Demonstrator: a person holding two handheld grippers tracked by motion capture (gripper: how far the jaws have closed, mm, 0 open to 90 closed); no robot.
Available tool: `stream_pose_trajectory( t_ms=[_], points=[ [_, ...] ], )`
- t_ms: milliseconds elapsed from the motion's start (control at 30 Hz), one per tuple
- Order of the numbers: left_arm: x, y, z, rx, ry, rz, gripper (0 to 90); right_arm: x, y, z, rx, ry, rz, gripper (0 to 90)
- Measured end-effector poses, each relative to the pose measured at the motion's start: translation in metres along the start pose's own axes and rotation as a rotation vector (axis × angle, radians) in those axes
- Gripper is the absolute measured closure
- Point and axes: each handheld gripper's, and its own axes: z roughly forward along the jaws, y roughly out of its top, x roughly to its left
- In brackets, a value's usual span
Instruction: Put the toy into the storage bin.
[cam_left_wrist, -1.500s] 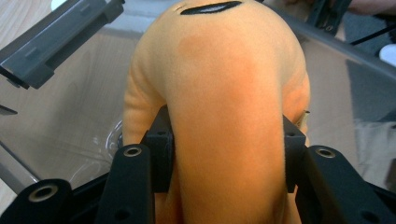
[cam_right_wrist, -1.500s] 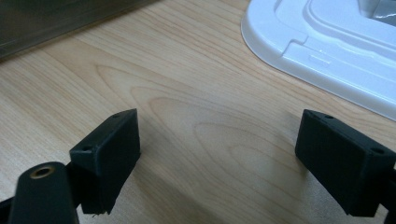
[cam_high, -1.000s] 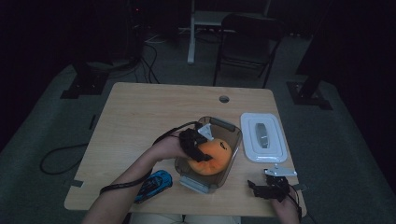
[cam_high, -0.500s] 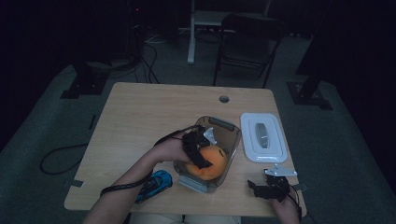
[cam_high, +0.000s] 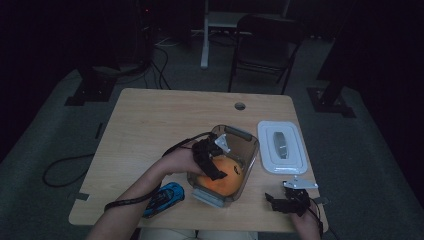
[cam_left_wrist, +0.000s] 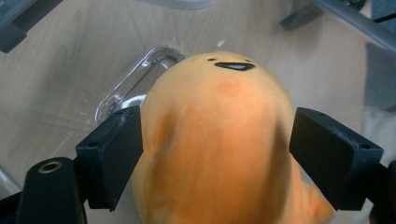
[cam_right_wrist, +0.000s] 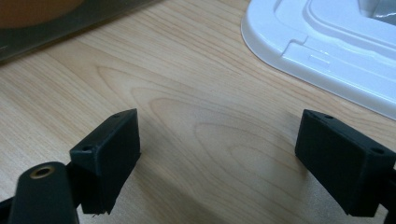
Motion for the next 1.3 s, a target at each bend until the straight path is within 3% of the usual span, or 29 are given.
stream_pose_trajectory(
  t_ms=[567,1300],
  points=[
    [-0.003,-0.017,-0.031,-0.053,0.020,-0.022,18.6,0.000,0.000,0.000,0.001,-0.002,-0.002,13.6],
    [-0.004,-0.062,-0.064,-0.061,0.087,-0.091,18.6,0.001,0.000,0.001,0.005,-0.011,-0.011,13.5]
  ],
)
